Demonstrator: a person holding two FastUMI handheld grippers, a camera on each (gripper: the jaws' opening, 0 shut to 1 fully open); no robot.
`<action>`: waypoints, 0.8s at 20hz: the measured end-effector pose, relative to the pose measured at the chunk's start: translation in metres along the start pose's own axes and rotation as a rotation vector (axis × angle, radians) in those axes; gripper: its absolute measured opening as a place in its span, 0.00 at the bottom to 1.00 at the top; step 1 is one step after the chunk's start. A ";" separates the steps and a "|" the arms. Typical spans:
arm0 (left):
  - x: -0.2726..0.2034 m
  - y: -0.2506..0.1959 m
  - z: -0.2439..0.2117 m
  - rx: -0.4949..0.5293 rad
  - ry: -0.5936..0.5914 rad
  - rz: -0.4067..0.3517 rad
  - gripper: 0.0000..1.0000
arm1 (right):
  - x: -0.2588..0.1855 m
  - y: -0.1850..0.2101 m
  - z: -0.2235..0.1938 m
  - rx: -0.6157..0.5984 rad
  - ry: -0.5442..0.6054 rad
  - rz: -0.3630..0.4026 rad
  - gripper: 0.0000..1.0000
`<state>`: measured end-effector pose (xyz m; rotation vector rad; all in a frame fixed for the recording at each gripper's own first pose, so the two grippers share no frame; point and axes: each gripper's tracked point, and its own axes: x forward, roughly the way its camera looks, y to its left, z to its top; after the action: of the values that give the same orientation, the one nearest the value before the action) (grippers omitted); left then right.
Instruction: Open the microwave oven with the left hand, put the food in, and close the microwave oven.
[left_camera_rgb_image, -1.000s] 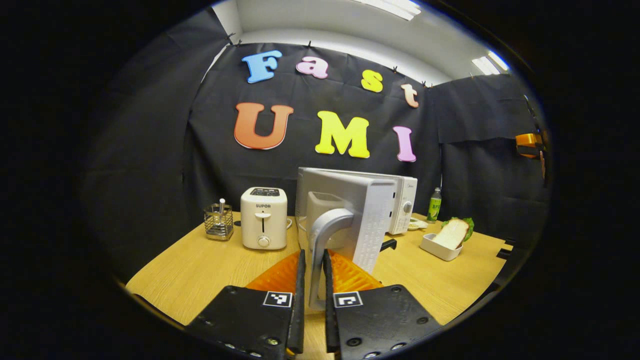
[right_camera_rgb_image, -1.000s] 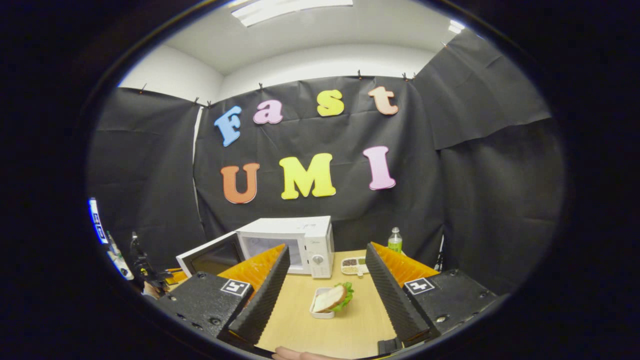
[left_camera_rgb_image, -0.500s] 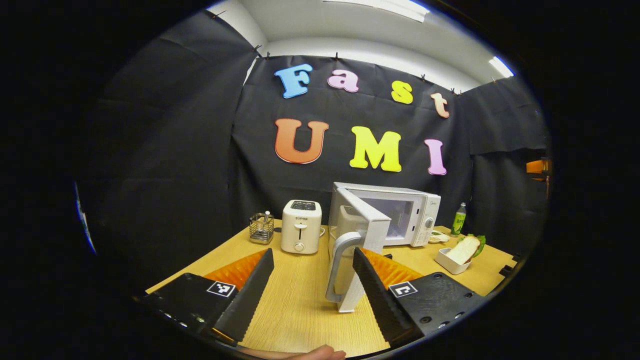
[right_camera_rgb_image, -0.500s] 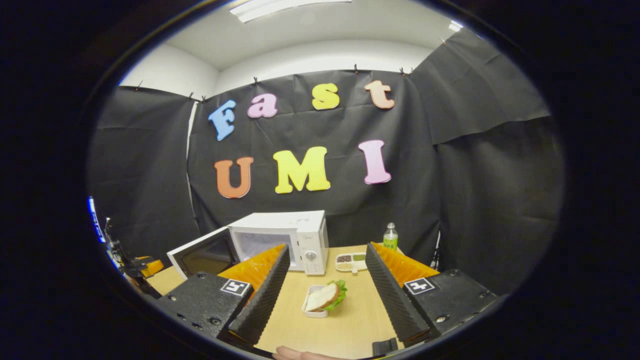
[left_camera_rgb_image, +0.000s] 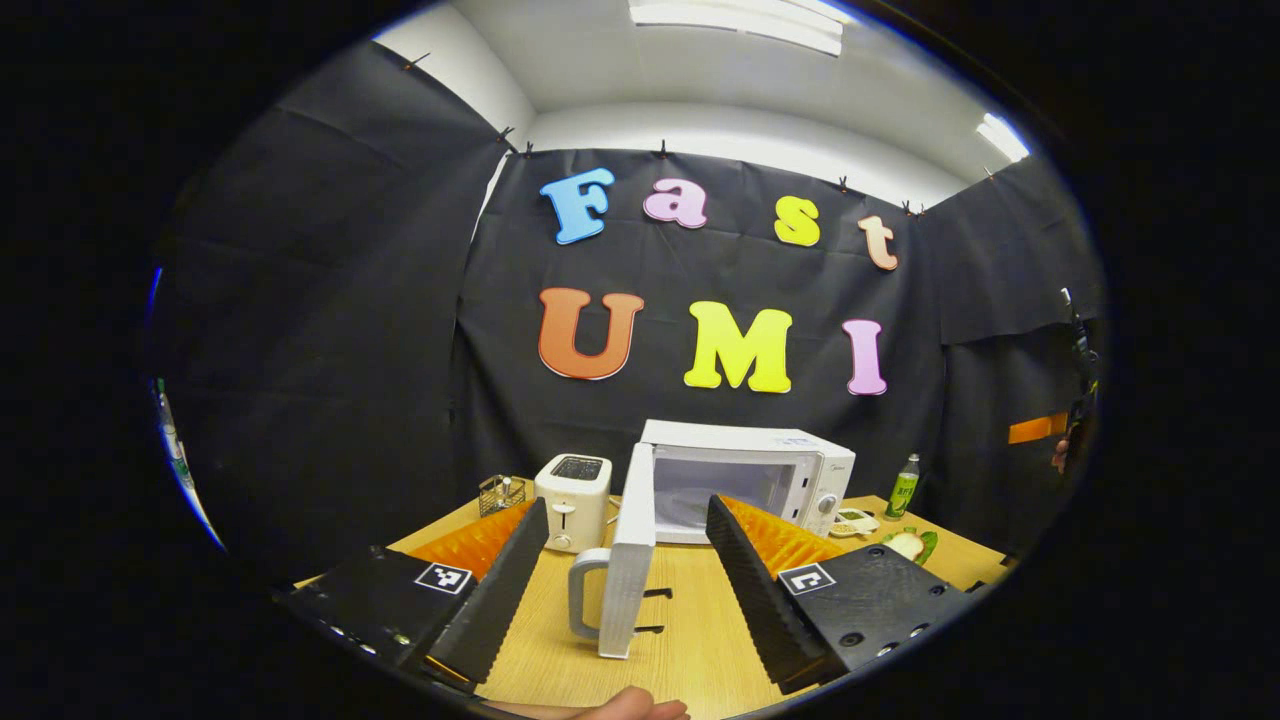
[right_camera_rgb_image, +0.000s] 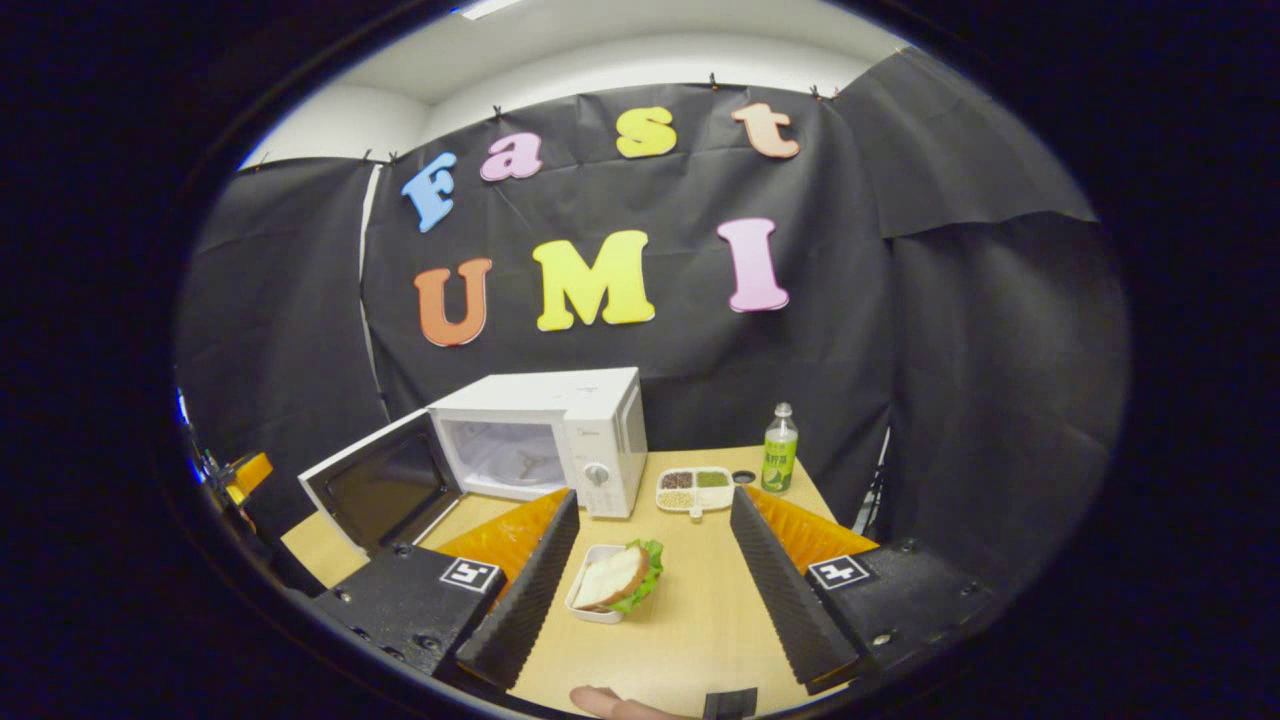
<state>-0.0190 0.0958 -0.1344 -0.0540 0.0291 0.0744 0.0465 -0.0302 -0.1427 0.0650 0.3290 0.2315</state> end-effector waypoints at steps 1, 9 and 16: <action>0.003 -0.007 0.007 0.014 -0.005 0.003 0.95 | 0.013 -0.006 -0.002 0.011 0.033 0.014 0.88; 0.033 -0.064 0.057 0.023 -0.100 0.007 0.83 | 0.106 -0.022 -0.054 0.158 0.409 0.235 0.87; 0.063 -0.083 0.044 0.017 -0.027 0.022 0.95 | 0.164 -0.020 -0.126 0.291 0.736 0.408 0.82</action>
<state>0.0509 0.0206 -0.0883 -0.0362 0.0034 0.0970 0.1604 -0.0074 -0.3151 0.3392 1.0860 0.6123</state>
